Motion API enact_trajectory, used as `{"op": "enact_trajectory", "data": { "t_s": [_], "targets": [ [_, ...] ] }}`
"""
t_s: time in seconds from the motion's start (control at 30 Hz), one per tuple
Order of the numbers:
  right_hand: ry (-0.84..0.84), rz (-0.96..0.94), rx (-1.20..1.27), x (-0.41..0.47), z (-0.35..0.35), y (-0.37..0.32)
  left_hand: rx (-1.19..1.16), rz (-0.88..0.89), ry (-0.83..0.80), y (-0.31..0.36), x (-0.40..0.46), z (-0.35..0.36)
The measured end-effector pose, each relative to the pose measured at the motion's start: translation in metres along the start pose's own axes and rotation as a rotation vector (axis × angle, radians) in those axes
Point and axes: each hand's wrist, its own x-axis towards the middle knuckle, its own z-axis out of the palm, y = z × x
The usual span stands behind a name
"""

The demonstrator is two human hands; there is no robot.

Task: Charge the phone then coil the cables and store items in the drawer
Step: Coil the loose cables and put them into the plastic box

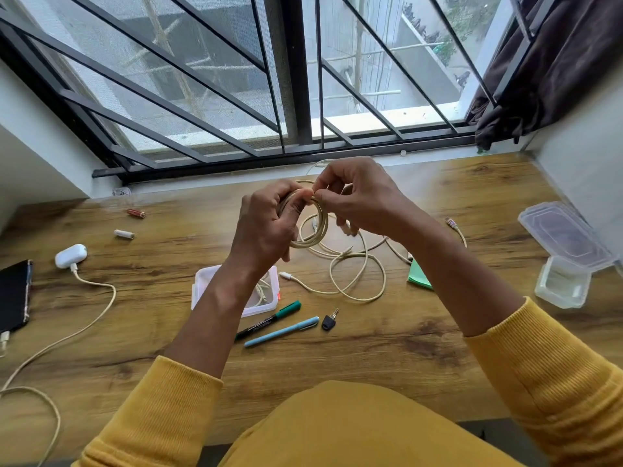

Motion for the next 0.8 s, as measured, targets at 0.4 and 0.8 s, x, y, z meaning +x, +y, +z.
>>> {"op": "enact_trajectory", "data": {
  "t_s": [0.4, 0.8],
  "targets": [
    [0.028, 0.008, 0.186, -0.007, 0.007, 0.001, -0.211, -0.052, -0.011, 0.003, 0.007, -0.005],
    [0.050, -0.069, 0.301, -0.007, 0.011, -0.008, -0.456, -0.146, 0.090, 0.006, 0.011, -0.002]
  ]
}}
